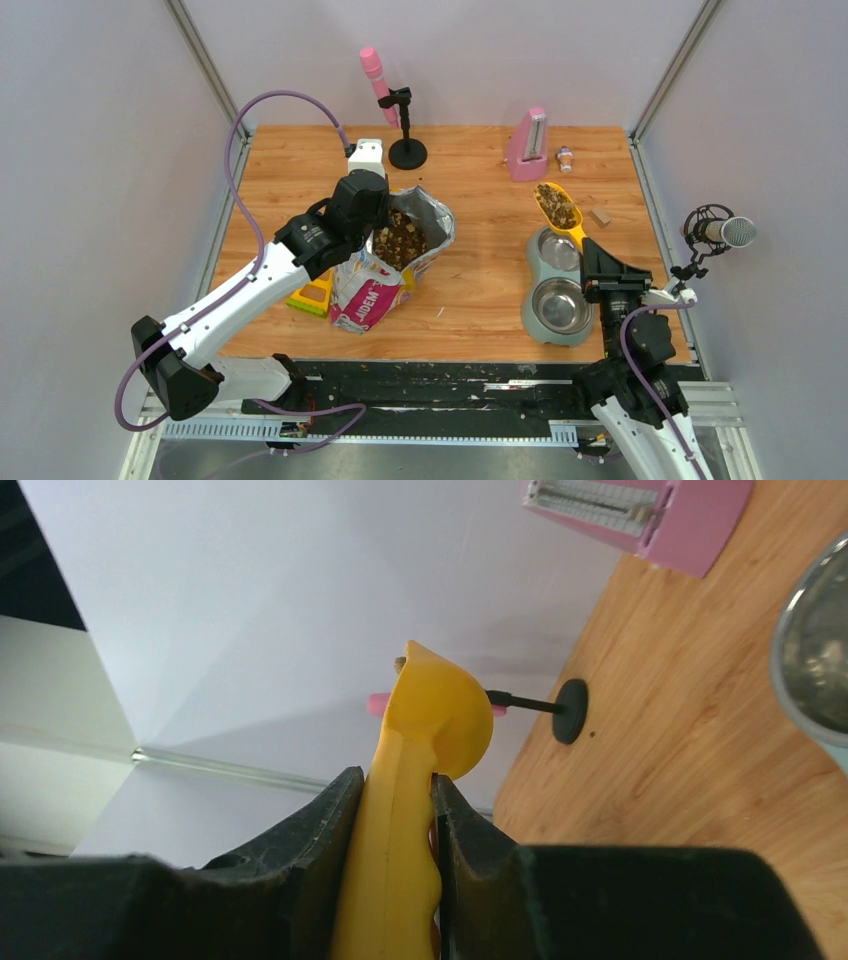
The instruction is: Serve the pet food
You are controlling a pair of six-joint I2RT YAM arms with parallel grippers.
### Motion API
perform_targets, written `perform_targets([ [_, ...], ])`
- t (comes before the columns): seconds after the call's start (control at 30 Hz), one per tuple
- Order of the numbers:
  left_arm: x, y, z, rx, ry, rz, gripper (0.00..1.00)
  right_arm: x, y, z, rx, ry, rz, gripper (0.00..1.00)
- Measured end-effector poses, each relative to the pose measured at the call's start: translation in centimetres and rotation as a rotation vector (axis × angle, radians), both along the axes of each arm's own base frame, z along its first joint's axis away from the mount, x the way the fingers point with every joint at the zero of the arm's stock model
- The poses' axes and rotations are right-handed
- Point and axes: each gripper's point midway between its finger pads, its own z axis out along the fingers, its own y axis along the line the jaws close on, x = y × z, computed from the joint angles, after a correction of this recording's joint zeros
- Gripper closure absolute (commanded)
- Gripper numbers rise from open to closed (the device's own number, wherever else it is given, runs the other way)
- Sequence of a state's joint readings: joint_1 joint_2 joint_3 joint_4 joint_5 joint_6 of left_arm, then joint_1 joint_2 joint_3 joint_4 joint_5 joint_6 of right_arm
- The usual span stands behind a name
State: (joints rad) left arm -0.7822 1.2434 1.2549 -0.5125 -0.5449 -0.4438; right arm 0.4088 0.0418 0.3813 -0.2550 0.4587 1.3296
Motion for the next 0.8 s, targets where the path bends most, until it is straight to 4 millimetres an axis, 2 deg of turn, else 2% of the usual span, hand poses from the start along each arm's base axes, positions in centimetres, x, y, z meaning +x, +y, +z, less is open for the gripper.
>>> perform_targets([
  [0.37, 0.1, 0.2, 0.0, 0.007, -0.004, 0.007, 1.0, -0.1, -2.4, -4.7, -0.072, 0.176, -0.125, 1.0],
  [0.8, 0.1, 0.2, 0.0, 0.011, -0.011, 0.004, 1.0, -0.6, -4.1, -8.7, -0.155, 0.329, -0.209, 1.0],
])
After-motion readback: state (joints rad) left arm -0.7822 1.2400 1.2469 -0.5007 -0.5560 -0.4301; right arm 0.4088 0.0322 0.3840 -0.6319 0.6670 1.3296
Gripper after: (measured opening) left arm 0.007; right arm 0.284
